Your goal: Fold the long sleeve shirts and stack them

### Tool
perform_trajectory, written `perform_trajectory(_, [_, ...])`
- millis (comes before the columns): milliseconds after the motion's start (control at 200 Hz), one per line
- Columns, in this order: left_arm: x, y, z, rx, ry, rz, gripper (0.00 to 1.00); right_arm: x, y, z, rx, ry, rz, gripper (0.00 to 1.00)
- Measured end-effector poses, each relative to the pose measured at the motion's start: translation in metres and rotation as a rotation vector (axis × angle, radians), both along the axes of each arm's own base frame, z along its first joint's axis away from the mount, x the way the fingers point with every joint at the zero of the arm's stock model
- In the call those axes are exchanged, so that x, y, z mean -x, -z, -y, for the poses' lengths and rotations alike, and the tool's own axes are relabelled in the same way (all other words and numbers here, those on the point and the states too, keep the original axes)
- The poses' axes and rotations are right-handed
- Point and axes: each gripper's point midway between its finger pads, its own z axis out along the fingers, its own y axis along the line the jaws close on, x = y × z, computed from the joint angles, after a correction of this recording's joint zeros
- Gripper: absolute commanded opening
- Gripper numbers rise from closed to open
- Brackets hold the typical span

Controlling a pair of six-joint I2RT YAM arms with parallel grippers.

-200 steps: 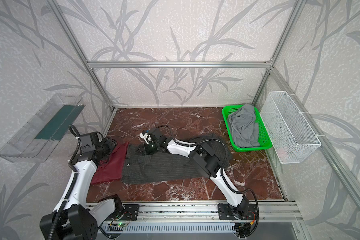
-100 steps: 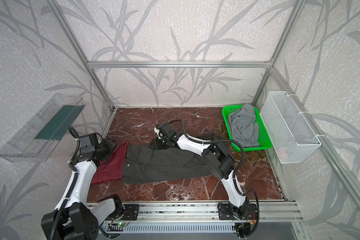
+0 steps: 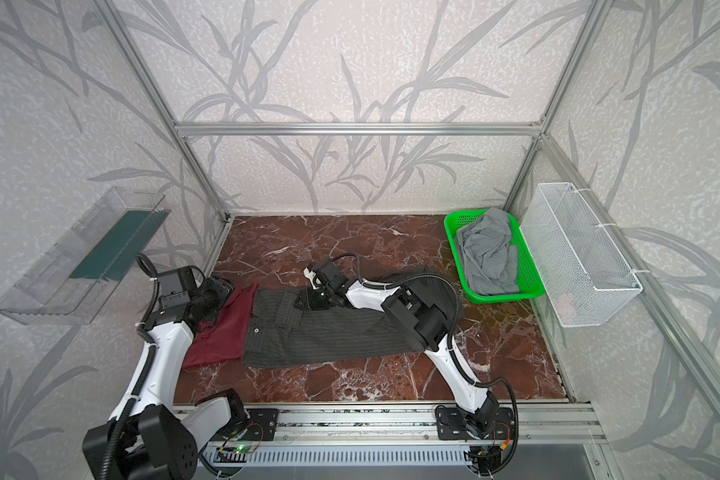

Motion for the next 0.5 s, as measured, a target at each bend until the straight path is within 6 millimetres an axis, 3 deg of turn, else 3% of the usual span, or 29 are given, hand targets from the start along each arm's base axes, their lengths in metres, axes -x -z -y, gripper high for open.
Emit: perform_trajectory(500, [0.000, 0.000, -0.001, 0.008, -0.002, 0.004, 0.61, 0.035, -0.071, -0.073, -0.168, -0.141, 0.037, 0.47])
